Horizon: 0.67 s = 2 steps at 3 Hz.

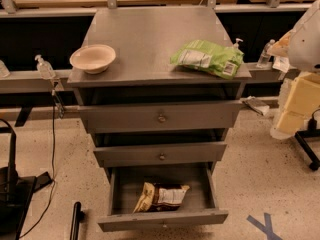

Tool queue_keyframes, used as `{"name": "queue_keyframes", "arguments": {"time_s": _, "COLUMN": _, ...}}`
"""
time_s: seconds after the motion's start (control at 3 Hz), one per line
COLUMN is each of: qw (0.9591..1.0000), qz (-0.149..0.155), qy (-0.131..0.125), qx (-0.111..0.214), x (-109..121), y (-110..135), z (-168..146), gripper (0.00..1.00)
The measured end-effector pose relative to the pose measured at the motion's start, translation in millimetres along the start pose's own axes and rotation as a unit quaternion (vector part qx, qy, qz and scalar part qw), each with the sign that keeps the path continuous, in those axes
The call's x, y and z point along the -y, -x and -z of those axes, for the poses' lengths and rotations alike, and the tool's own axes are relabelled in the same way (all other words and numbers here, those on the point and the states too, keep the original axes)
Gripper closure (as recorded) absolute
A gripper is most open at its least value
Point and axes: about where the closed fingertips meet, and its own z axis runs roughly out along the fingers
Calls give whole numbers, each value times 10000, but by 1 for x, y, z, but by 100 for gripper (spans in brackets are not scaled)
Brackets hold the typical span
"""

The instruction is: Pick brown chip bag from bottom drawer and place on counter

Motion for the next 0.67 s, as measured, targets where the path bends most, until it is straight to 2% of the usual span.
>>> {"name": "queue_keyframes", "arguments": {"time_s": 0.33, "qw": 10000, "qz": 0, "qy": -1, "qx": 0, "x": 0, "y": 0, "z": 0, "gripper": 0}}
{"name": "queue_keyframes", "arguments": {"time_s": 0.67, "qw": 9992, "qz": 157, "qy": 93, "qx": 345, "x": 3, "y": 14, "z": -11, "gripper": 0}}
